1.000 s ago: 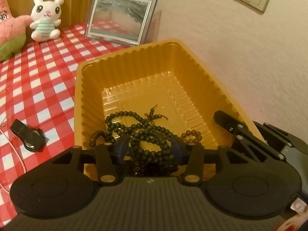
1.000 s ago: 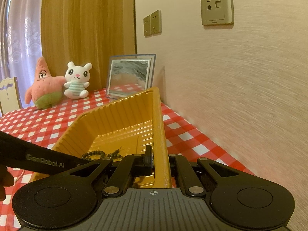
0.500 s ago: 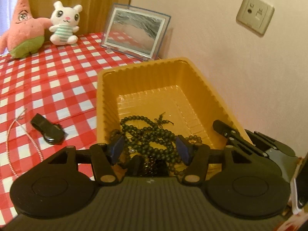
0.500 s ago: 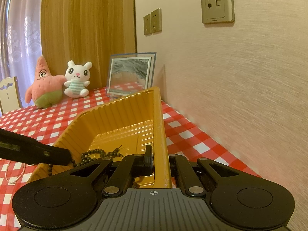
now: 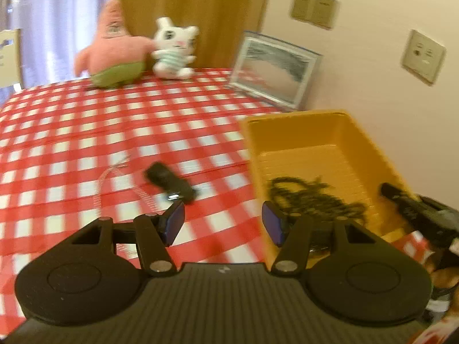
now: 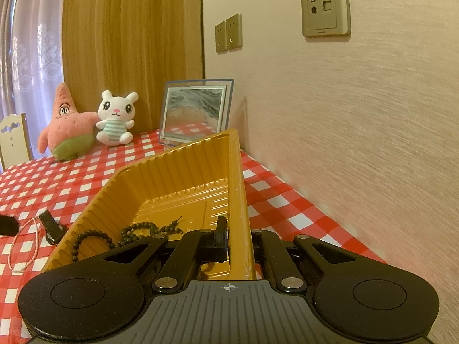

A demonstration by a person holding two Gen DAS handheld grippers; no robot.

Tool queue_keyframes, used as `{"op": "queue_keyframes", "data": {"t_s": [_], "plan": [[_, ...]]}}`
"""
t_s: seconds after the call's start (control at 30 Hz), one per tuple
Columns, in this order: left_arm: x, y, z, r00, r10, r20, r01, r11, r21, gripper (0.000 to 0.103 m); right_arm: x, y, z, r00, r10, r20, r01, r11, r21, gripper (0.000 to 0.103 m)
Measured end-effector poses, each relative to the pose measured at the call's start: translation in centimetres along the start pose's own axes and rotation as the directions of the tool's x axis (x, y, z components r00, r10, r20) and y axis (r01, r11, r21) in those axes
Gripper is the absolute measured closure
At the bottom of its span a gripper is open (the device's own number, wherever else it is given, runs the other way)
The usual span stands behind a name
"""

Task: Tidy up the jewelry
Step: 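Lower the bead strand into the orange tray and open the left gripper, then grasp the pearl necklace on the cloth with the left gripper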

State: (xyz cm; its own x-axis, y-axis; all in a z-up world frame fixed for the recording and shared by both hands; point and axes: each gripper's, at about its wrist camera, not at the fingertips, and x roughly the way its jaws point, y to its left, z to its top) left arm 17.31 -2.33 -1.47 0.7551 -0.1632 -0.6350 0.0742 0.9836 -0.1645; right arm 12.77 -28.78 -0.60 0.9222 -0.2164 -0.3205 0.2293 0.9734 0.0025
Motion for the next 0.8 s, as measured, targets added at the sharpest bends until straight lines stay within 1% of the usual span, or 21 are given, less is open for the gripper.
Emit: {"op": "queue_keyframes", "data": {"t_s": [0.17,0.37,0.5,0.63,0.7,0.77,0.8], "plan": [[-0.5,2.9,-1.3,0.998,0.061,-0.016,-0.062,0.997,-0.045,0.047,0.0,0.0,0.0,1.000,0.000,0.000,0.000,1.000,-0.001,0.099],[-0.2,4.8,-2.9,0.995,0.092,-0.045,-0.095,0.993,-0.073,0.047,0.0,0.0,-0.1,1.000,0.000,-0.002,0.000,1.000,0.002,0.099],[0.2,4.8,-3.8,0.992,0.112,-0.059,-0.115,0.992,-0.045,0.047,0.0,0.1,-0.1,1.000,0.000,-0.002,0.000,1.000,0.001,0.099],[0.9,4.5,-4.3,0.990,0.127,-0.054,-0.127,0.992,0.001,0.047,0.1,0.0,-0.1,1.000,0.000,-0.002,0.000,1.000,0.001,0.099],[1.2,4.4,-4.5,0.991,0.128,-0.045,-0.127,0.992,0.027,0.049,0.0,0.1,-0.1,1.000,0.000,-0.003,0.000,1.000,0.001,0.099],[1.6,4.3,-4.7,0.990,0.133,-0.043,-0.130,0.990,0.062,0.054,0.0,0.1,-0.1,1.000,0.000,-0.004,0.000,1.000,0.002,0.099],[1.9,4.3,-4.8,0.990,0.136,-0.046,-0.133,0.988,0.075,0.054,0.0,0.1,-0.2,1.000,-0.001,-0.005,0.001,1.000,0.002,0.099]]}}
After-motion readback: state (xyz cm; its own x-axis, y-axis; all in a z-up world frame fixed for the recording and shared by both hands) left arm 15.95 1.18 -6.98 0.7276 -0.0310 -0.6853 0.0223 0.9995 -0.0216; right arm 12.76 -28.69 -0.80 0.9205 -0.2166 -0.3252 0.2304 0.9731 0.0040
